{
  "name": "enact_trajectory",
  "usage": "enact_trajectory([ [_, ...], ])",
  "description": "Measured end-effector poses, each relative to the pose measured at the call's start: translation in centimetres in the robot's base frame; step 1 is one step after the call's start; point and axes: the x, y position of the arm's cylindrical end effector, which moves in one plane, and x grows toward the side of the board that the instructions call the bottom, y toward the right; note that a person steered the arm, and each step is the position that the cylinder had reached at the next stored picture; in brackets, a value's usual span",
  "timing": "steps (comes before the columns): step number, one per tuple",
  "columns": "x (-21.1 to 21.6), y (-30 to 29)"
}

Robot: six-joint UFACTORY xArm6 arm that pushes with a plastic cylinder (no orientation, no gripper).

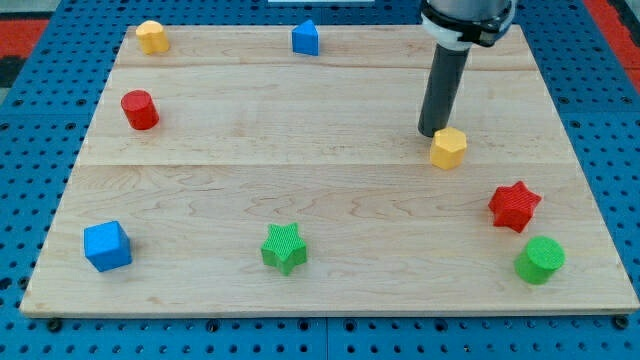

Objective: Move the yellow hexagon slightly to the down

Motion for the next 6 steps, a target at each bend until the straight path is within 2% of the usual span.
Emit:
enact_trajectory([
  [1, 0.2, -2.4],
  [3, 2.2, 7.8],
  [4, 4.3, 7.1],
  [5, 3.5, 1.1],
  [6, 0.6, -6.2],
])
